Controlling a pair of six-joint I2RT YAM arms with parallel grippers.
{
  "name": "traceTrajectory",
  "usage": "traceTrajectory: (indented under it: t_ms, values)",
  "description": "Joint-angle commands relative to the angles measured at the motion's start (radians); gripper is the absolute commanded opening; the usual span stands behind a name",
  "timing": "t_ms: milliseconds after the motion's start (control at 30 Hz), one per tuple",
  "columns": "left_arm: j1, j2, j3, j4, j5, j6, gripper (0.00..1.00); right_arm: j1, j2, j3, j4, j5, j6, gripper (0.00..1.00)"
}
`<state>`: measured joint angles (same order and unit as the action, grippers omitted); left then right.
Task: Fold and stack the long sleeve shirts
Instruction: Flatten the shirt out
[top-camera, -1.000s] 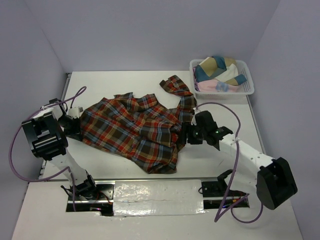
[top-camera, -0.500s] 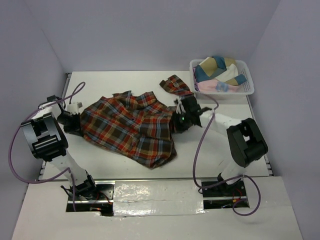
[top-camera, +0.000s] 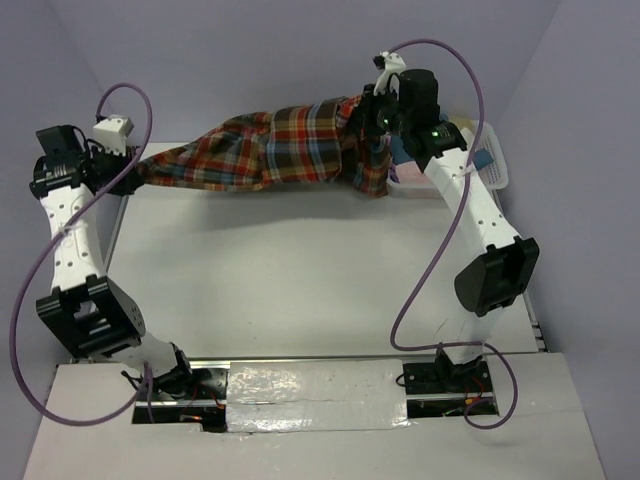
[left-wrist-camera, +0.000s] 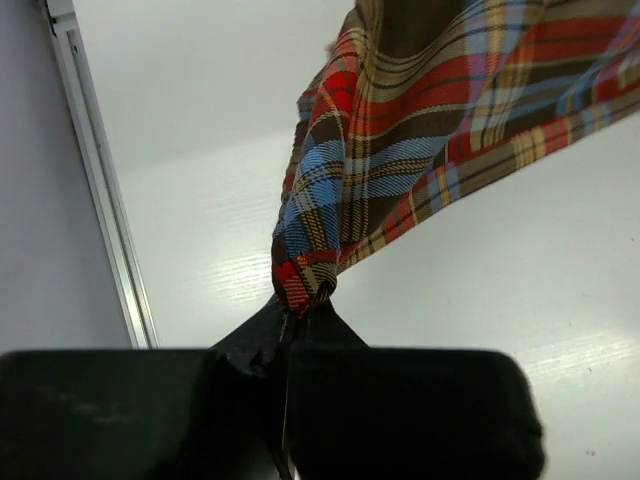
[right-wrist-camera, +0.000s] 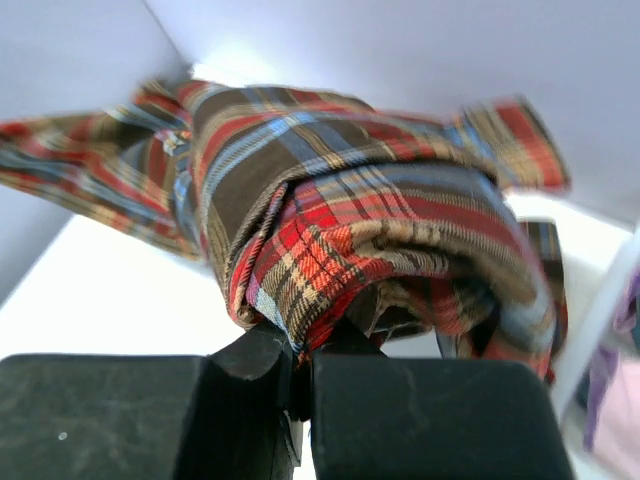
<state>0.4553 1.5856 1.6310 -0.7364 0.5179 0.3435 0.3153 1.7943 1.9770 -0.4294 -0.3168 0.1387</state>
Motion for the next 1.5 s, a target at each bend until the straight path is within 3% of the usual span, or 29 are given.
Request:
traceTrajectory:
  t_ms: [0, 133, 267, 400, 467, 567, 667, 800, 933, 1033, 1200, 1467]
  values:
    - [0.006, -0.090, -0.127, 0.036, 0.001, 0.051, 0.00, -0.021, -0.087, -0.140, 0.021, 0.025, -0.030, 0.00]
    - [0.048, -0.017, -0.288, 0.045, -0.139, 0.077, 0.00, -0.064, -0.156, -0.383, 0.093, 0.009, 0.008, 0.00]
    - [0.042, -0.013, -0.414, 0.038, -0.122, 0.081, 0.00, -0.096, -0.083, -0.400, 0.032, -0.038, 0.047, 0.00]
    - [-0.032, -0.052, -0.540, 0.048, -0.105, 0.083, 0.00, -0.097, 0.025, -0.304, -0.080, 0.050, 0.055, 0.57]
    - [-0.040, -0.067, -0.589, 0.055, -0.087, 0.081, 0.00, -0.096, 0.022, -0.293, -0.114, 0.091, 0.062, 0.62]
    - [-0.040, -0.068, -0.640, 0.086, -0.120, 0.072, 0.00, -0.096, -0.058, -0.374, -0.069, 0.137, 0.079, 0.64]
    - [-0.038, -0.062, -0.666, 0.092, -0.148, 0.075, 0.00, -0.091, -0.195, -0.569, -0.031, 0.130, 0.098, 0.64]
    - [-0.038, -0.058, -0.675, 0.098, -0.150, 0.069, 0.00, -0.056, -0.305, -0.794, 0.024, 0.003, 0.111, 0.63]
    - [-0.040, -0.035, -0.649, 0.088, -0.142, 0.066, 0.00, -0.028, -0.346, -0.963, 0.062, -0.161, 0.229, 0.66]
    - [-0.040, -0.021, -0.636, 0.086, -0.150, 0.058, 0.00, 0.010, -0.386, -1.082, 0.142, -0.166, 0.231, 0.70]
    - [-0.041, -0.001, -0.614, 0.083, -0.156, 0.055, 0.00, 0.044, -0.313, -1.041, 0.173, -0.136, 0.134, 0.72]
    - [-0.041, -0.044, -0.638, 0.088, -0.156, 0.060, 0.00, 0.019, -0.155, -0.966, 0.164, -0.099, 0.222, 0.64]
